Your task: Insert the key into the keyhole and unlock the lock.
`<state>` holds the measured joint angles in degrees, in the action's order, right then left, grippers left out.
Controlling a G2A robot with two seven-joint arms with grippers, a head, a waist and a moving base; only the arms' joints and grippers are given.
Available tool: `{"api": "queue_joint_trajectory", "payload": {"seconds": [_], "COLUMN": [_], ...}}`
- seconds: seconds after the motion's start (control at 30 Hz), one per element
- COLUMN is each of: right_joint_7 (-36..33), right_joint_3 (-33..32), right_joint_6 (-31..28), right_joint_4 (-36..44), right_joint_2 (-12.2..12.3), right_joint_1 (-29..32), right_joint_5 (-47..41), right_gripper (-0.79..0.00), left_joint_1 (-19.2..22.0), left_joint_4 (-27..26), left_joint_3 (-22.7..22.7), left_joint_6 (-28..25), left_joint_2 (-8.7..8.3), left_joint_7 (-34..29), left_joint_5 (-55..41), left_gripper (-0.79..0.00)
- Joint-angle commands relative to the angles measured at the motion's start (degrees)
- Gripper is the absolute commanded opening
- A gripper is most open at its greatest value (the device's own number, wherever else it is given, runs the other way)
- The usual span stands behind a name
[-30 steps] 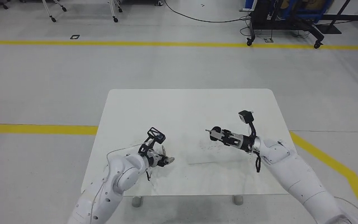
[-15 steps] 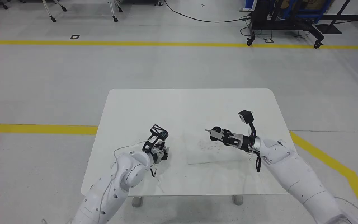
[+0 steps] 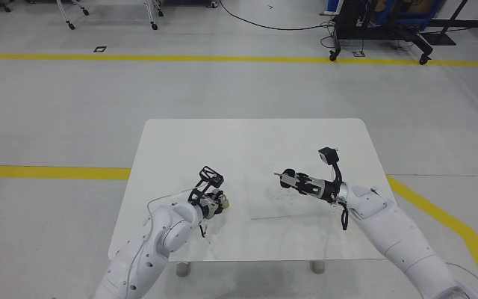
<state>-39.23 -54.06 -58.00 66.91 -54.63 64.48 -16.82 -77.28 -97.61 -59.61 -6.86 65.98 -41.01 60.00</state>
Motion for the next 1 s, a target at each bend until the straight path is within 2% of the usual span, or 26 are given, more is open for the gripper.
{"api": "queue_joint_trajectory", "payload": {"seconds": [0.0,0.17,0.47,0.53,0.63,0.73,0.8,0.87,0.97], "right_joint_7": [0.0,0.0,0.89,3.32,5.99,7.55,8.33,9.22,10.21], "right_joint_3": [0.0,0.0,0.76,1.82,4.65,7.53,9.1,10.33,11.12], "right_joint_6": [0.0,0.0,0.28,2.19,3.61,4.26,4.05,3.68,3.02], "right_joint_4": [0.0,0.0,1.93,2.33,1.84,0.06,-1.35,-2.54,-3.73], "right_joint_2": [0.0,0.0,-0.33,-1.03,-2.6,-4.34,-5.44,-6.46,-7.4], "right_joint_1": [0.0,0.0,0.63,0.67,-0.15,-1.79,-2.96,-3.95,-4.85], "right_joint_5": [0.0,0.0,-0.42,-0.4,-2.39,-4.26,-5.04,-5.47,-6.08], "right_gripper": [-0.785,-0.785,-0.785,-0.785,-0.785,-0.785,-0.785,-0.785,-0.785], "left_joint_1": [-0.37,-0.64,-0.62,-0.82,1.54,3.76,5.78,7.8,10.16], "left_joint_4": [0.92,4.12,3.99,5.49,10.29,14.3,16.97,20.04,21.89], "left_joint_3": [-1.49,-3.4,-3.26,-4.27,-5.38,-5.63,-5.23,-4.72,-3.89], "left_joint_6": [-0.36,-1.85,-2.37,-3.52,-5.13,-6.27,-6.18,-5.13,-4.7], "left_joint_2": [0.15,0.63,0.64,1.14,1.82,2.66,3.15,3.65,3.87], "left_joint_7": [4.64,15.5,16.45,17.34,15.41,12.36,8.18,4.86,3.29], "left_joint_5": [-4.7,-11.21,-10.46,-21.95,-36.17,-51.59,-60.02,-66.84,-66.59], "left_gripper": [-0.785,-0.785,-0.785,-0.785,-0.785,-0.785,-0.785,-0.785,-0.785]}}
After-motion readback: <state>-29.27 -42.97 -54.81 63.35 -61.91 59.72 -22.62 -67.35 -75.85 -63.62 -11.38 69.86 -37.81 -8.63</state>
